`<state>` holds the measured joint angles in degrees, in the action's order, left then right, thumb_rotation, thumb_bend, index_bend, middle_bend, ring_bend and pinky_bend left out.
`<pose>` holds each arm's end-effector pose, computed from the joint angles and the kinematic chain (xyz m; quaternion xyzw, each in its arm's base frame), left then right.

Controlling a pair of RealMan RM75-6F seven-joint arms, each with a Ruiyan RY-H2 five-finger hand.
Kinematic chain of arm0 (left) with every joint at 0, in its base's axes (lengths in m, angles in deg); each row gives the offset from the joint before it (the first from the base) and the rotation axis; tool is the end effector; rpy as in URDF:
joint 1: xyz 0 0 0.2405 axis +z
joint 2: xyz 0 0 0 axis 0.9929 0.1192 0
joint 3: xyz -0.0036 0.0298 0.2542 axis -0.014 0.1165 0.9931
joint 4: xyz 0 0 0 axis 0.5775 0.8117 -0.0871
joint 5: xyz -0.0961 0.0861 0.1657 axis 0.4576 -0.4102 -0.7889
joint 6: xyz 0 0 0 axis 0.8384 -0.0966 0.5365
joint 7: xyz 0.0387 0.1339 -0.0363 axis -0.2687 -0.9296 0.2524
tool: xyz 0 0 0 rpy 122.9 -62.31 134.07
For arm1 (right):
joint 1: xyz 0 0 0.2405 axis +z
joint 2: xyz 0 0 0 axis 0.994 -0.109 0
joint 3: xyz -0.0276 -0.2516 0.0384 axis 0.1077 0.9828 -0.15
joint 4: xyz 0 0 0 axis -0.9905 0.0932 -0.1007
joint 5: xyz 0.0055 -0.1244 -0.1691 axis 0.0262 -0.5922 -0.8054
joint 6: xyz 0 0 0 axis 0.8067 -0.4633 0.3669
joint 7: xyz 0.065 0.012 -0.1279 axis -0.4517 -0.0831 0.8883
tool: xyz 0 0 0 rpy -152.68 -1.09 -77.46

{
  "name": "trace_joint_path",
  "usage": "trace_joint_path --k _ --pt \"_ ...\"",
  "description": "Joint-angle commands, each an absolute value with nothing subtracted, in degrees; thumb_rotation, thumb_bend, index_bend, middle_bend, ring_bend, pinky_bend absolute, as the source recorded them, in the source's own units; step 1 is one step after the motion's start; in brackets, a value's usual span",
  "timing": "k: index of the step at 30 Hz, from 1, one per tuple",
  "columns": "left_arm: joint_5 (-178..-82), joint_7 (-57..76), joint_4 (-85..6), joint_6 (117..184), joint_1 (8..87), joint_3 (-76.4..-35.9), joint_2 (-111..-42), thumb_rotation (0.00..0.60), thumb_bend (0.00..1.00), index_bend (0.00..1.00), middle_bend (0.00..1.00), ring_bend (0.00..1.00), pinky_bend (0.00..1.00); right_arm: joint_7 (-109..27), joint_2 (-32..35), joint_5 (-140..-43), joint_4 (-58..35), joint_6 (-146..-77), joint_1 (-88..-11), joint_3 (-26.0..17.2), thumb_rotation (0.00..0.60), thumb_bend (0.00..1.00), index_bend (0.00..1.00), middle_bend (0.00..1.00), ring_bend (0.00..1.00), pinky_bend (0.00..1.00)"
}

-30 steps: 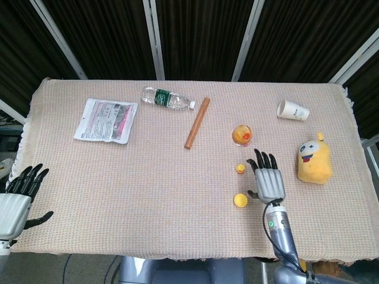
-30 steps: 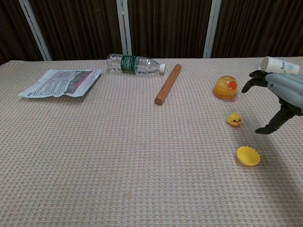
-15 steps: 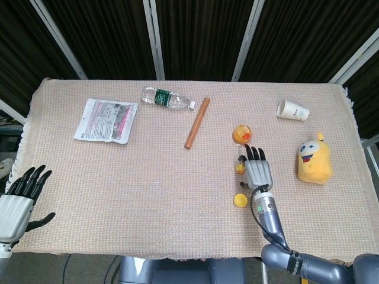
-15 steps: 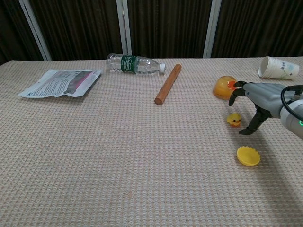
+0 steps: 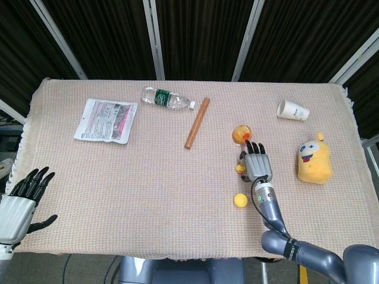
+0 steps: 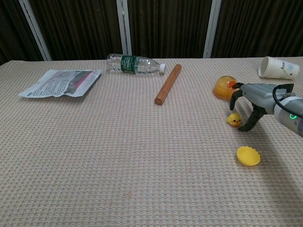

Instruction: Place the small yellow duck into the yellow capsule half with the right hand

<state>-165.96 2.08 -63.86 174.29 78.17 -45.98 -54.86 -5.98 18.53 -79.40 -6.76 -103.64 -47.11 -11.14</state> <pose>-0.2770 0.1602 0.1508 -0.6722 -0.3224 -0.3859 0.5434 -0.2143 -0.3594 -0.0372 0.6651 -0.4261 0.2777 0.5467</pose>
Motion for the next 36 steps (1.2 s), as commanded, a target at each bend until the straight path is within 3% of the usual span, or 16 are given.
trace_joint_path --k 1,16,36 --pt "-166.0 2.3 -63.9 174.2 78.1 -46.0 -54.8 0.6 0.0 0.0 0.0 0.0 0.2 -6.4 18.7 -79.2 -5.4 -103.0 -46.5 -10.9 0.6 0.14 0.4 0.0 0.0 0.0" --pt "-166.0 2.9 -64.1 173.5 77.7 -45.8 -54.6 0.6 0.0 0.0 0.0 0.0 0.2 -7.9 19.1 -79.0 -4.3 -103.6 -45.6 -10.2 0.6 0.14 0.51 0.0 0.0 0.0" --pt "-166.3 3.7 -64.2 173.3 77.5 -45.6 -54.2 0.6 0.0 0.0 0.0 0.0 0.2 -6.1 17.4 -79.5 -7.5 -106.6 -45.7 -8.9 0.6 0.15 0.54 0.0 0.0 0.0"
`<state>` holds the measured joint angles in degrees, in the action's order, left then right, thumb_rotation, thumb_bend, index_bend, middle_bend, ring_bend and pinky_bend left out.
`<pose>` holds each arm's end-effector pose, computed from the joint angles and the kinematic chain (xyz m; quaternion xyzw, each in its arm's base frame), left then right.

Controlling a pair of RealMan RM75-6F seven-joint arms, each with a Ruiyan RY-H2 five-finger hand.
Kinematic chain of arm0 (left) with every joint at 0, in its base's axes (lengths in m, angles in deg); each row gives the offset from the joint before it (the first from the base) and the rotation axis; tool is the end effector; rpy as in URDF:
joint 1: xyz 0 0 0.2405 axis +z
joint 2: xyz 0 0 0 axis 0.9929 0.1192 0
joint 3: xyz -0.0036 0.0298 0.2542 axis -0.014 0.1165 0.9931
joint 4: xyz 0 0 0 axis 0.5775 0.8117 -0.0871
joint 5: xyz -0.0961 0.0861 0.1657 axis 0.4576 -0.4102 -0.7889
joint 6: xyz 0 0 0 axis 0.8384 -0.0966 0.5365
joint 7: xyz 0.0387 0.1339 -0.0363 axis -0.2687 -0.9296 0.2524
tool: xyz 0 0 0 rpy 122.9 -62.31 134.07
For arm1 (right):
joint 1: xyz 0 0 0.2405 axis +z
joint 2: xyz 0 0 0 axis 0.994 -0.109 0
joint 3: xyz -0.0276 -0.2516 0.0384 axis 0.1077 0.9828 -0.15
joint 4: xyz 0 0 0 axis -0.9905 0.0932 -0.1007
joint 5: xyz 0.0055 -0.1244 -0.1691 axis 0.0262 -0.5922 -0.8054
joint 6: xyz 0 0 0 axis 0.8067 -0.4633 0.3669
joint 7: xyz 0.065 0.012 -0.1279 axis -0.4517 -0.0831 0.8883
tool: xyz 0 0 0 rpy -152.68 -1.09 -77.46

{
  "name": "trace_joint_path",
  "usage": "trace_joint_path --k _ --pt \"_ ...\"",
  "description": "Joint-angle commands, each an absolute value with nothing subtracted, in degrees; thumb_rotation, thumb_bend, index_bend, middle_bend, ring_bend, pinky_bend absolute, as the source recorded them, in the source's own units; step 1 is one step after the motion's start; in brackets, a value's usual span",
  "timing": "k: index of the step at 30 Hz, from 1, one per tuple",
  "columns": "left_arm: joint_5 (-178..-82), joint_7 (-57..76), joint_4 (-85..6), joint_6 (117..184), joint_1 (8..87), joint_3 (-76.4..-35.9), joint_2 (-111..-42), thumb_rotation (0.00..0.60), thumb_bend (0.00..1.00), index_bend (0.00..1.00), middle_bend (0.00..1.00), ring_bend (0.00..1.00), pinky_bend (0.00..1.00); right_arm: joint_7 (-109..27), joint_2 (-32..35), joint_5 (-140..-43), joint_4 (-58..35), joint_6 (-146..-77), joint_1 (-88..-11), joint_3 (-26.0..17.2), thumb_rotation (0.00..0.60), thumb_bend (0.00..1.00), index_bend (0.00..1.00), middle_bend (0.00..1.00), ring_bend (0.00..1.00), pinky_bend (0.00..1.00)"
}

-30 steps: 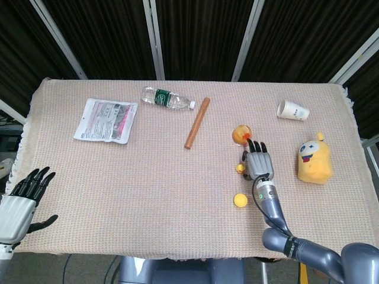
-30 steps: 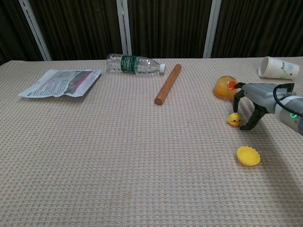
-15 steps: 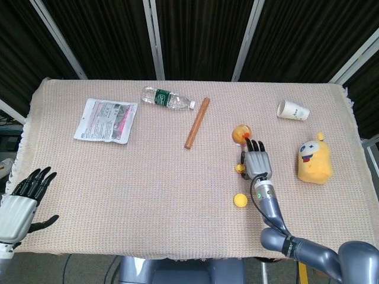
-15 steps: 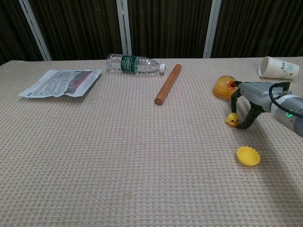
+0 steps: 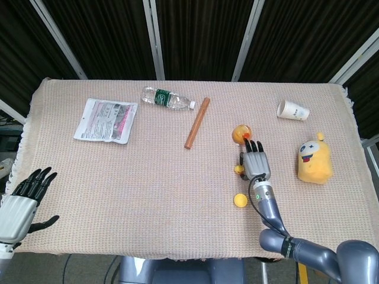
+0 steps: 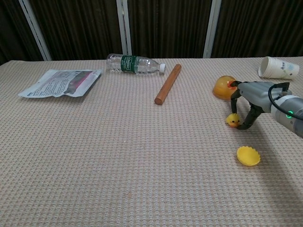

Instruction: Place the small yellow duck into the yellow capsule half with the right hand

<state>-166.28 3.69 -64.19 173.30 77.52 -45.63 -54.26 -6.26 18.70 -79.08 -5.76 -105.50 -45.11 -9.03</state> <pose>-0.2757 0.1617 0.1502 -0.6766 -0.3315 -0.3887 0.5303 -0.2100 -0.3629 -0.0373 0.6722 -0.4064 0.2781 0.5529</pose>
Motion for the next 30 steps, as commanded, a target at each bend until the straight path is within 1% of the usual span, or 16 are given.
trace_joint_path --k 1,8,15,24,30 --pt "-166.4 3.8 -64.2 173.4 77.5 -45.6 -54.2 0.6 0.0 0.0 0.0 0.0 0.2 -6.1 16.8 -79.7 -8.5 -107.2 -46.0 -8.8 0.6 0.15 0.54 0.0 0.0 0.0" --pt "-167.5 3.9 -64.0 173.9 77.5 -45.4 -54.2 0.6 0.0 0.0 0.0 0.0 0.2 -5.0 11.7 -80.8 -16.4 -111.9 -48.7 -7.9 0.6 0.15 0.54 0.0 0.0 0.0" --pt "-168.6 4.2 -63.9 174.6 77.5 -45.2 -54.2 0.6 0.0 0.0 0.0 0.0 0.2 -3.4 6.9 -84.3 -25.9 -118.4 -53.1 -4.0 0.6 0.15 0.54 0.0 0.0 0.0" --pt "-169.8 3.2 -63.8 175.5 77.6 -45.3 -54.3 0.6 0.0 0.0 0.0 0.0 0.2 -4.0 6.3 -87.9 -31.5 -125.2 -58.6 0.2 0.6 0.15 0.54 0.0 0.0 0.0" --pt "-169.6 2.6 -63.9 175.7 77.7 -45.4 -54.4 0.6 0.0 0.0 0.0 0.0 0.2 -3.5 7.3 -88.8 -32.3 -126.8 -60.4 1.3 0.6 0.15 0.54 0.0 0.0 0.0"
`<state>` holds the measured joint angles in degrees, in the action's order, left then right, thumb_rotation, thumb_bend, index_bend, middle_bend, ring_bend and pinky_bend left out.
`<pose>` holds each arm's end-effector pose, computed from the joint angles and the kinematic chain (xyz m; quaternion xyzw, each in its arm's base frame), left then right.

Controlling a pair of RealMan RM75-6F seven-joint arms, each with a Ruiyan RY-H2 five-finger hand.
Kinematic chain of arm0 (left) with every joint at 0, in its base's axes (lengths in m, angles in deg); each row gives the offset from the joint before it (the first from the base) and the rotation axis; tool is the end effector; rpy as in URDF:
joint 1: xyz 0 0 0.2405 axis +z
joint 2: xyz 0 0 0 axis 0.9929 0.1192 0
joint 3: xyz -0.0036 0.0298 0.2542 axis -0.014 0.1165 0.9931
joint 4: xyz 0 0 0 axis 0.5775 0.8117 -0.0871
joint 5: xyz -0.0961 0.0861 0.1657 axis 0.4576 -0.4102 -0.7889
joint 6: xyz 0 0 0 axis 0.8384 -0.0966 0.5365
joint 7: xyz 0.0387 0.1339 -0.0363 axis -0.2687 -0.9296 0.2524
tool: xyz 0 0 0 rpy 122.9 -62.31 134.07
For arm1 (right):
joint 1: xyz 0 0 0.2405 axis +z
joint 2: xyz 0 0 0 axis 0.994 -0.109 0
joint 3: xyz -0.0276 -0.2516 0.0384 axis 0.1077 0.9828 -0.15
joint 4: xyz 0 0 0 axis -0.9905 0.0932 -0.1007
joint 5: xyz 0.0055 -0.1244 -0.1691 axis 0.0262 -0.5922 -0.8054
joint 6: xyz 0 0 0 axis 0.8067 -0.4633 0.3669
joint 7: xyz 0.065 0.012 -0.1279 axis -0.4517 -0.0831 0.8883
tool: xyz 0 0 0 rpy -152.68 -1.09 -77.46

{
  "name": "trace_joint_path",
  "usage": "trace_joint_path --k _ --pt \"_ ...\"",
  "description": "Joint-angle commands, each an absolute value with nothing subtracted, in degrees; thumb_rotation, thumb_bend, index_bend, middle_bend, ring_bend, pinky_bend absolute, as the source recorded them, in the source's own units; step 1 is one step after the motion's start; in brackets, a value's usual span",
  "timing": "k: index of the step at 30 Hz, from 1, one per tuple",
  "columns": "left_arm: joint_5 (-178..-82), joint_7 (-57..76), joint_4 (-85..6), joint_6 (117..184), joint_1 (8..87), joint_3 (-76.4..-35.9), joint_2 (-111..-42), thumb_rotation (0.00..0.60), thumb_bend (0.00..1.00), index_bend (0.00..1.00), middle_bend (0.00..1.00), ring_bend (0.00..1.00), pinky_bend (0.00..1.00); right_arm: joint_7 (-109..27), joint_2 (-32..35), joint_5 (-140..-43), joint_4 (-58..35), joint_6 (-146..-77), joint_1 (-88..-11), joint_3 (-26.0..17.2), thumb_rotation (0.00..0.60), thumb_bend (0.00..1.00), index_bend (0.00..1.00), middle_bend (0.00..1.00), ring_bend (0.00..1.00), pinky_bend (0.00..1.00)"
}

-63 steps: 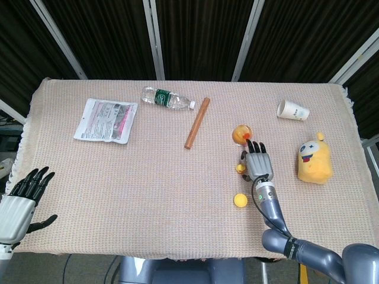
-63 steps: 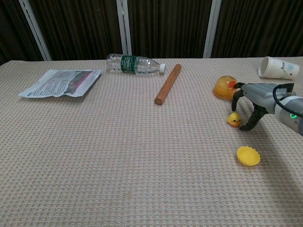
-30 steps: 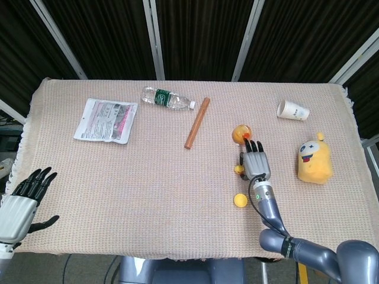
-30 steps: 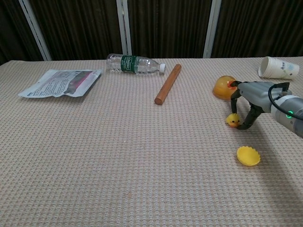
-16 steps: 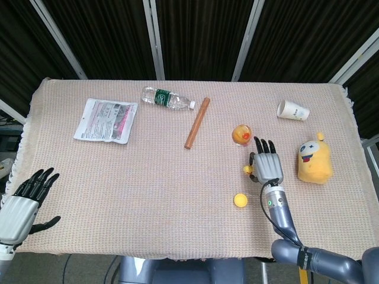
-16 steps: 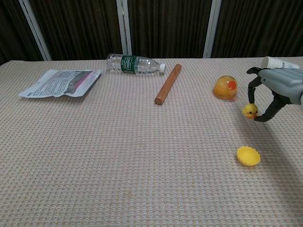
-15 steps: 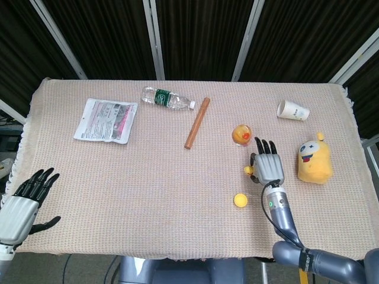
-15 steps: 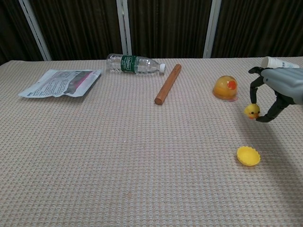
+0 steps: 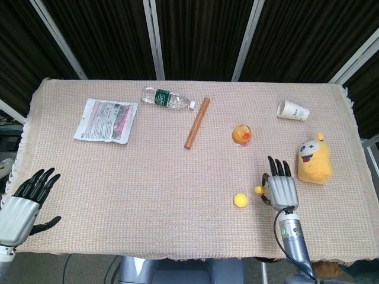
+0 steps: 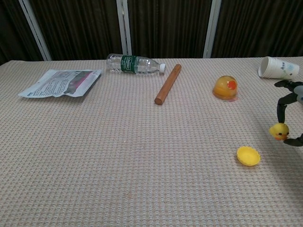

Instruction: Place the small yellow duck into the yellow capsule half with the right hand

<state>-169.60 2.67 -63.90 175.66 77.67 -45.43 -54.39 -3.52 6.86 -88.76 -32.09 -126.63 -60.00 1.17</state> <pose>-0.2675 0.1586 0.1519 -0.6849 -0.3028 -0.4055 0.5243 -0.2293 -0.2562 0.0191 0.6403 -0.4003 0.2990 0.5833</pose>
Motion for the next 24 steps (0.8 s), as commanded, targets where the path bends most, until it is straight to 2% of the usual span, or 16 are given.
trace_joint_path --k 1,24 --pt "-169.6 2.4 -64.0 175.7 77.6 -45.5 -54.4 0.6 0.0 0.0 0.0 0.0 0.2 -3.5 7.6 -88.9 -32.4 -127.0 -60.5 1.3 0.6 0.15 0.54 0.0 0.0 0.0" --pt "-169.8 2.4 -63.9 176.2 77.8 -45.7 -54.4 0.6 0.0 0.0 0.0 0.0 0.2 -0.6 15.6 -90.3 -28.1 -125.5 -61.4 1.5 0.6 0.15 0.54 0.0 0.0 0.0"
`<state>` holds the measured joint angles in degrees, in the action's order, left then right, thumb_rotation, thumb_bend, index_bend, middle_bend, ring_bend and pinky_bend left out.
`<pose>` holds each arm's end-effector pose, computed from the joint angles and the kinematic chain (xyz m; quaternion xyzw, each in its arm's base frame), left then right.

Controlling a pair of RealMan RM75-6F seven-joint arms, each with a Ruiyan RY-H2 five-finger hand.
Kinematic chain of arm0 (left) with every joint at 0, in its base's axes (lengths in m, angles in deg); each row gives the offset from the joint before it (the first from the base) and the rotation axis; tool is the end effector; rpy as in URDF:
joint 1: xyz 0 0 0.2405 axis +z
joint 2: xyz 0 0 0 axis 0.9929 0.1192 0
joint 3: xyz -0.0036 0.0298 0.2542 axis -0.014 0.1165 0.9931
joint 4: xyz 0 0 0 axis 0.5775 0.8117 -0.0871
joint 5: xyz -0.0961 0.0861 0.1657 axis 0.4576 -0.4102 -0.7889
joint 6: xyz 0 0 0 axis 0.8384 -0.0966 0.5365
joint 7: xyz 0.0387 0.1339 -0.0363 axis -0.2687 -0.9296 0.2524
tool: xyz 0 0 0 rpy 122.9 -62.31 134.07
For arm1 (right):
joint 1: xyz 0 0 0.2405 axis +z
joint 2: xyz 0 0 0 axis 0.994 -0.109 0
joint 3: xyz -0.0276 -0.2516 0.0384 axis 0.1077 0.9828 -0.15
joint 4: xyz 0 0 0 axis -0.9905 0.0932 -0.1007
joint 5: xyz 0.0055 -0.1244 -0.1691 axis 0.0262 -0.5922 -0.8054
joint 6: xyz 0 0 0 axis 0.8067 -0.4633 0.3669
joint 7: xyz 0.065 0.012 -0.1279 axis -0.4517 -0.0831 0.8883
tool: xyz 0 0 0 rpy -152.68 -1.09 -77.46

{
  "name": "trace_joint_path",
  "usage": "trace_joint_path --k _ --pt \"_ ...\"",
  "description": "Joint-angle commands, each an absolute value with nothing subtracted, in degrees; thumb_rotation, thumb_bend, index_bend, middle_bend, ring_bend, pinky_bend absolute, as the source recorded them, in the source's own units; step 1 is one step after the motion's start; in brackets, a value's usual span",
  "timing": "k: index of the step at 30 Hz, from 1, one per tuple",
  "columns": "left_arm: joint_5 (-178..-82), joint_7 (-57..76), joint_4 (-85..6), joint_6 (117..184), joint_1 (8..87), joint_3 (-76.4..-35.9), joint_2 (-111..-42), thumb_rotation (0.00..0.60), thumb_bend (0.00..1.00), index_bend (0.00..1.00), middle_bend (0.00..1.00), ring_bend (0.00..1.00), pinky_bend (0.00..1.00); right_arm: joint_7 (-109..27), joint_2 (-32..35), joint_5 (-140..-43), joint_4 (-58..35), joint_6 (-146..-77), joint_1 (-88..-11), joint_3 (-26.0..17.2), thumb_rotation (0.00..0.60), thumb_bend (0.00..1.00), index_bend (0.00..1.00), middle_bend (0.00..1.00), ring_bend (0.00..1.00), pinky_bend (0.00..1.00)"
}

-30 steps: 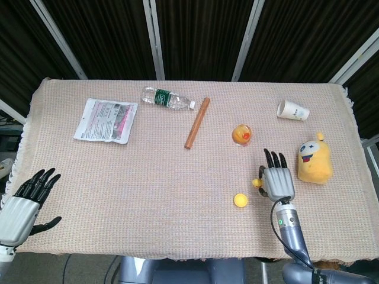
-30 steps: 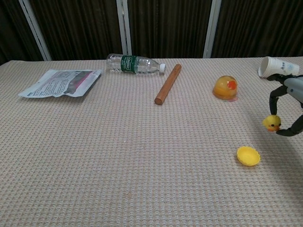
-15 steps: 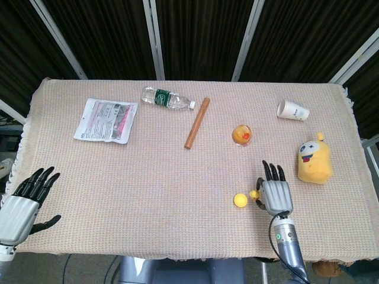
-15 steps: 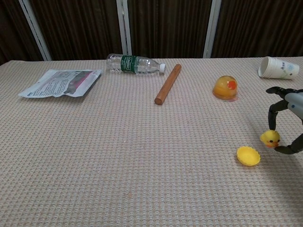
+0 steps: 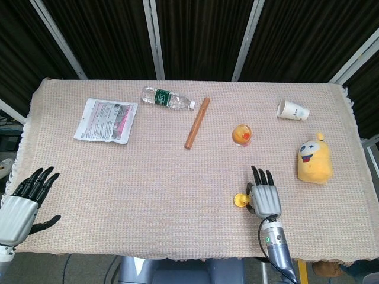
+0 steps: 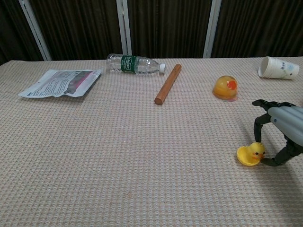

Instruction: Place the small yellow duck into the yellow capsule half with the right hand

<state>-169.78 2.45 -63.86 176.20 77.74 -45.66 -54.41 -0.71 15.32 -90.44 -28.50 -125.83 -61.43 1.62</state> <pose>-0.2665 0.1590 0.1534 -0.6832 -0.2976 -0.4088 0.5269 -0.2128 -0.2407 -0.0251 0.6539 -0.4132 0.2995 0.5586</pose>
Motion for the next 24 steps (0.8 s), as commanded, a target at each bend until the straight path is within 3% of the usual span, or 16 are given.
trace_joint_path --k 1,24 --pt "-169.8 2.4 -63.9 176.2 77.8 -45.7 -54.4 0.6 0.0 0.0 0.0 0.0 0.2 -0.5 15.8 -90.3 -27.8 -125.4 -61.4 1.4 0.6 0.15 0.54 0.0 0.0 0.0" --pt "-169.7 2.3 -64.0 176.2 77.7 -45.8 -54.4 0.6 0.0 0.0 0.0 0.0 0.2 0.6 15.6 -90.5 -27.4 -124.3 -61.8 0.1 0.6 0.15 0.54 0.0 0.0 0.0"
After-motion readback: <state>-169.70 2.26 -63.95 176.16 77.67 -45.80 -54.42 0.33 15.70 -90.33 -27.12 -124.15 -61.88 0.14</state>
